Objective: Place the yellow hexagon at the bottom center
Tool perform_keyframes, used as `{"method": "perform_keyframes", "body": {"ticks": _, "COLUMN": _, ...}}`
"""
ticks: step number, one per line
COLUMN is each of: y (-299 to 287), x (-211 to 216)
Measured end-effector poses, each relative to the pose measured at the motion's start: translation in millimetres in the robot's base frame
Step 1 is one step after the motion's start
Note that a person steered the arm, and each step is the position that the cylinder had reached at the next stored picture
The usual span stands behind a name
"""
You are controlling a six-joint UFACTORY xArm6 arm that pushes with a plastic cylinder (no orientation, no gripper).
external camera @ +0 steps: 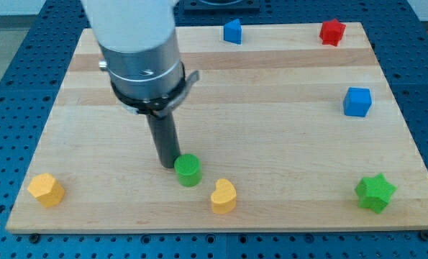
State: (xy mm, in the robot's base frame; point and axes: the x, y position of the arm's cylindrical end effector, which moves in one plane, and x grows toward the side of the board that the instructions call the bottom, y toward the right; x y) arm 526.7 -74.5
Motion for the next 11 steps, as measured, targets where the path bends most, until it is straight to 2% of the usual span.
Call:
{"method": "perform_keyframes", "body": {"ticks": 2, "y": 19, "x": 14}}
{"method": "perform_keyframes", "body": {"ticks": 3, "y": -6, "x": -6}}
{"method": "perform_keyframes", "body": {"ticks": 4, "y": -74, "x": -36}}
{"method": "perform_keyframes", "body": {"ticks": 5, "y": -175, "x": -39}}
{"method": "perform_keyframes", "body": {"ticks": 6, "y": -230, "x": -29}}
{"method": "perform_keyframes", "body": {"ticks": 8, "y": -217, "x": 61}}
{"method": "perform_keyframes", "body": {"ticks": 10, "y": -216, "x": 38}}
{"method": "perform_keyframes", "body": {"ticks": 11, "y": -196, "x": 41}}
